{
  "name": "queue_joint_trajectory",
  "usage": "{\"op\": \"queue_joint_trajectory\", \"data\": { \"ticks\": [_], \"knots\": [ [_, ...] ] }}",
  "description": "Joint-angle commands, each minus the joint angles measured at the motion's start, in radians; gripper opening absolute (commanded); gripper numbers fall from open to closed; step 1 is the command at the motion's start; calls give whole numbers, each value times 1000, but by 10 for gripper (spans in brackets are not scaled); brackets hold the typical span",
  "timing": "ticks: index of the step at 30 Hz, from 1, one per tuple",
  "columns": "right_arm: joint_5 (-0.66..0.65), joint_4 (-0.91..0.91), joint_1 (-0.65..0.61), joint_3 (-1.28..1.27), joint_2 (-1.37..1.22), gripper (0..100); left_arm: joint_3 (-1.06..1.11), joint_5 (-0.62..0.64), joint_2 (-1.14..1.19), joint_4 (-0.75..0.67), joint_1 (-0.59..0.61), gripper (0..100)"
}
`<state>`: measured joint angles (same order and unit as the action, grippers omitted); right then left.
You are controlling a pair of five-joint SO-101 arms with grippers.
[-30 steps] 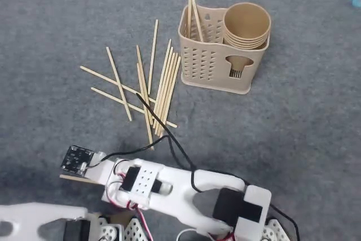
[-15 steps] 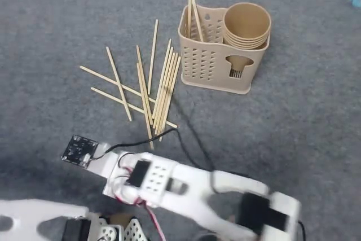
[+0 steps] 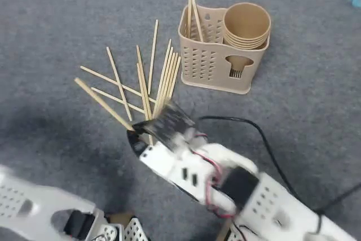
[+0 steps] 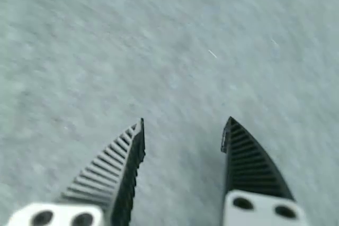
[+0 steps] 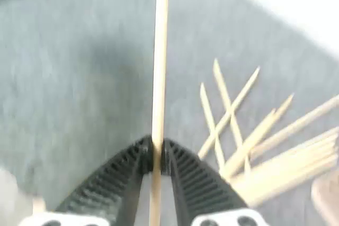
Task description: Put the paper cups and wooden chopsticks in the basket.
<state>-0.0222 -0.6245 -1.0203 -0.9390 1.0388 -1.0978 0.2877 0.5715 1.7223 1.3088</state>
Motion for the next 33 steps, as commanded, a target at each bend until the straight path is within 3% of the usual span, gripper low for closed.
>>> {"op": "queue_joint_trajectory", "data": {
  "ticks": [1, 4, 8, 12, 21, 27, 33],
  "knots": [
    [-14, 191, 18, -157, 180, 7, 298, 31, -276, 35, -163, 221],
    [-15, 308, 36, -229, 249, 7, 496, 31, -404, 12, -275, 221],
    [-12, 320, 120, -187, 265, 7, 782, 87, -532, -106, -419, 221],
    [-12, 367, 194, -146, 265, 7, 1092, 132, -646, -310, -554, 221],
    [-18, 705, 332, -137, 248, 7, 1733, 157, -911, -844, -833, 221],
    [-14, 897, 461, -32, 33, 7, 2084, 106, -1051, -1204, -916, 221],
    [-18, 1076, 565, 222, -326, 7, 2284, 98, -1169, -1358, -977, 222]
  ]
}}
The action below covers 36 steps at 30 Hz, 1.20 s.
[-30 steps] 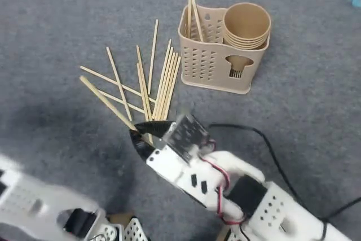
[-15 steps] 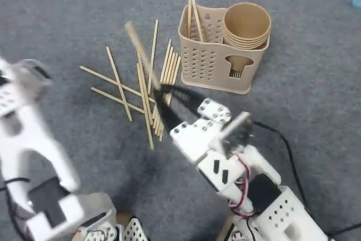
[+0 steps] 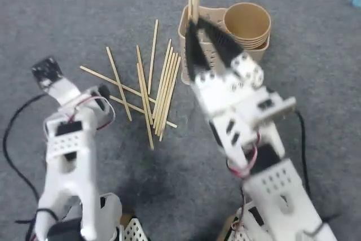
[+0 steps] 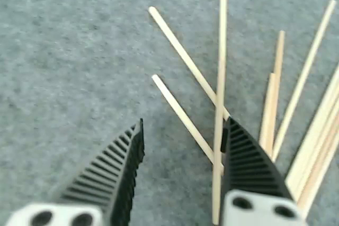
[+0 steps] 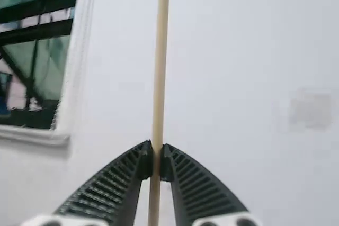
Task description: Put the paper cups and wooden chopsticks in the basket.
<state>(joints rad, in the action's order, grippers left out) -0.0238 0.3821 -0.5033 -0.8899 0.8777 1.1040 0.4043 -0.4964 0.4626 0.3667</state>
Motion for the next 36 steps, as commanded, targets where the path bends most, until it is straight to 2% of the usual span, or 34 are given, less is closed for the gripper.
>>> {"op": "queue_joint_trajectory", "data": {
  "ticks": [1, 8, 18, 27, 33, 36],
  "knots": [
    [-15, 68, 62, 224, -220, 7, 101, -32, -112, -112, -41, 222],
    [-20, 70, 108, 500, -590, 7, 234, -129, -130, -276, -77, 222],
    [-12, 77, 170, 672, -932, 7, 236, -150, -124, -278, -84, 222],
    [-11, 93, 154, 502, -955, 7, 236, -150, -124, -279, -84, 222],
    [-17, 328, 153, 315, -955, 7, 236, -150, -124, -279, -86, 222],
    [-17, 372, 151, 278, -955, 13, 236, -150, -124, -279, -86, 222]
  ]
}}
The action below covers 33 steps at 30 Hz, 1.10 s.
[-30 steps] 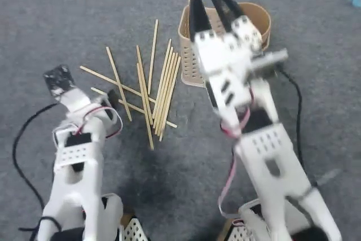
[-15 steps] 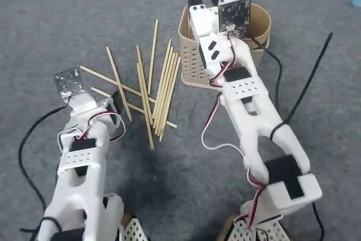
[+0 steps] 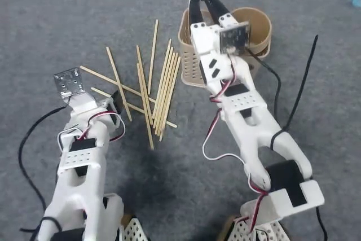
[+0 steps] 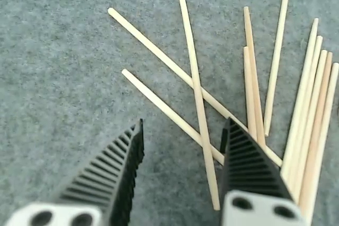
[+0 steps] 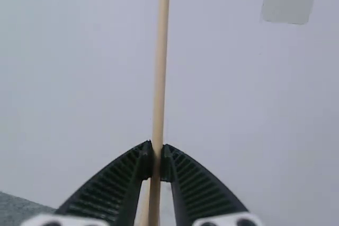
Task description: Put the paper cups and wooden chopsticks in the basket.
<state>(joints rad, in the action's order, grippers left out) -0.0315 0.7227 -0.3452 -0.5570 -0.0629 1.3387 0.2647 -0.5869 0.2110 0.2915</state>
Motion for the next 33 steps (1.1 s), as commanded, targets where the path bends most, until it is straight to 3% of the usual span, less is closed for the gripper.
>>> {"op": "queue_joint_trajectory", "data": {
  "ticks": [1, 6, 16, 25, 33],
  "knots": [
    [-8, 27, -2, -54, -15, 30, 1, -11, -34, -28, -11, 222],
    [-6, 25, -2, -26, -15, 141, 1, -11, -34, -28, -11, 222],
    [-6, -28, 1, -17, 145, 97, -1, -11, -34, -28, -11, 222],
    [0, -625, -5, -120, 621, 98, -5, -11, -32, -28, -11, 222],
    [169, -1218, 12, -127, 1058, 97, -7, -11, -32, -28, -9, 222]
  ]
}}
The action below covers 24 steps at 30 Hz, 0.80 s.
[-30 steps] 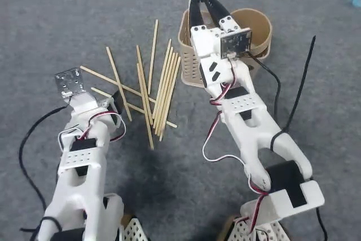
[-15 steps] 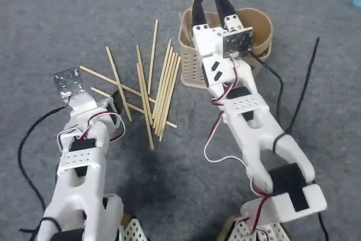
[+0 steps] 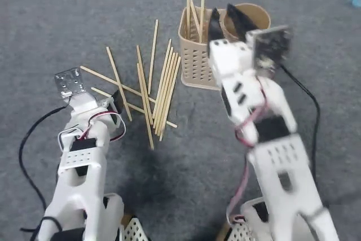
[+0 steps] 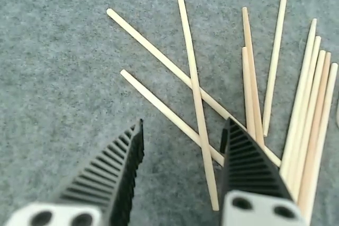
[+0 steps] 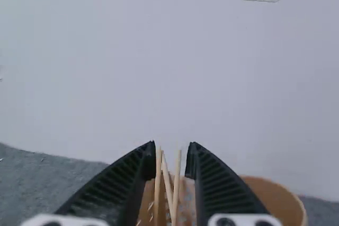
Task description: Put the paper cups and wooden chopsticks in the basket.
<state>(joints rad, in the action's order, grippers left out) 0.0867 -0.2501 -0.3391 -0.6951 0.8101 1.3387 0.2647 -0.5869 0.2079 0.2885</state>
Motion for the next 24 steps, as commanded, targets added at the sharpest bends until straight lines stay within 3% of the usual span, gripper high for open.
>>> {"op": "queue_joint_trajectory", "data": {
  "ticks": [1, 5, 8, 14, 16, 19, 24],
  "knots": [
    [64, -338, 5, 11, 236, 97, -7, -11, -32, -25, -6, 222],
    [97, -667, 10, -57, 420, 97, -8, -8, -32, -25, -6, 221],
    [92, -788, 12, -195, 549, 97, -21, -5, -32, -20, -6, 221],
    [0, -823, 53, -548, 814, 69, -64, 100, -32, 3, 35, 221],
    [-23, -826, 54, -649, 905, 6, -124, 118, -31, 80, 74, 221],
    [-29, -831, 53, -790, 1018, 18, -242, 160, -31, 233, 106, 221],
    [-28, -822, 51, -927, 990, 9, -406, 173, -31, 408, 107, 221]
  ]
}}
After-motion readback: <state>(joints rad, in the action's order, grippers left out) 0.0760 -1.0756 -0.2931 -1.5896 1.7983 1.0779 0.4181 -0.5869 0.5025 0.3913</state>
